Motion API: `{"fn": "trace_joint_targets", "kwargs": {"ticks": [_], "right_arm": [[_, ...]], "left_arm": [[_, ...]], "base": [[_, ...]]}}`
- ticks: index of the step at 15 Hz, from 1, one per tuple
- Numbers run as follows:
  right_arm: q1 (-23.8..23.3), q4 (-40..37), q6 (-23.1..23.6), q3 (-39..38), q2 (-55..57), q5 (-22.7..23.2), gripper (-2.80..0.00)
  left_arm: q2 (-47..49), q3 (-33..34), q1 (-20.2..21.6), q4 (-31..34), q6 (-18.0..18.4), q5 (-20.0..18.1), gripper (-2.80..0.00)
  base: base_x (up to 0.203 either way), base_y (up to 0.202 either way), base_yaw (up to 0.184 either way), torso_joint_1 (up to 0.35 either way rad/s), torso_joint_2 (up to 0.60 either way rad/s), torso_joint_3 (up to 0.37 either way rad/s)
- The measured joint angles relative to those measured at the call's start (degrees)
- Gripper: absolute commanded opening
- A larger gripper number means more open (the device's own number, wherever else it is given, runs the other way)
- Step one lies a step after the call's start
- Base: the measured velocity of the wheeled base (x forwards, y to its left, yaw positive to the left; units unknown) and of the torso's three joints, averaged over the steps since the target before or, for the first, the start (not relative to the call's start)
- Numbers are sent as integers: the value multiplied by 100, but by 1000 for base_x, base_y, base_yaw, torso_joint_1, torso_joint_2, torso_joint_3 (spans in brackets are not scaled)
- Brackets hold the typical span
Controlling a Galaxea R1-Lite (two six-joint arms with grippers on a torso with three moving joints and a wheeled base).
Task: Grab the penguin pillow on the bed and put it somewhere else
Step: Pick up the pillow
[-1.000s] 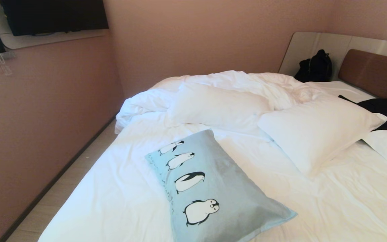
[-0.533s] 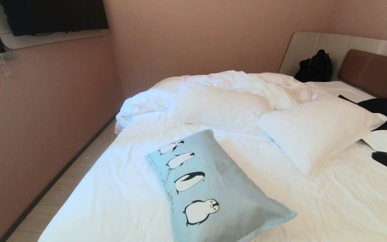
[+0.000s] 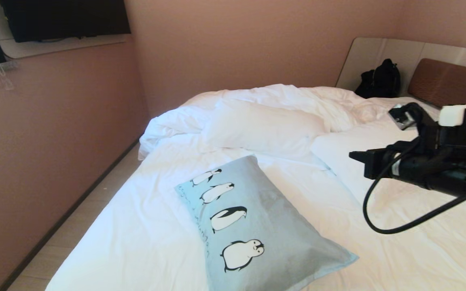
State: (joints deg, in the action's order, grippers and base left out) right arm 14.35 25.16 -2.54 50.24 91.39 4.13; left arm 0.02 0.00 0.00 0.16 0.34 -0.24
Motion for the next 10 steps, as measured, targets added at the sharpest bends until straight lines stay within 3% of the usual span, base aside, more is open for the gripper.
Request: {"fn": "trace_joint_targets", "kwargs": {"ticks": [10], "right_arm": [[1267,1268,-70,850,2721,-630,-280]], "left_arm": [[0,0,0,3,-1,0,-280]], "base": [[0,0,0,0,0,0]]}}
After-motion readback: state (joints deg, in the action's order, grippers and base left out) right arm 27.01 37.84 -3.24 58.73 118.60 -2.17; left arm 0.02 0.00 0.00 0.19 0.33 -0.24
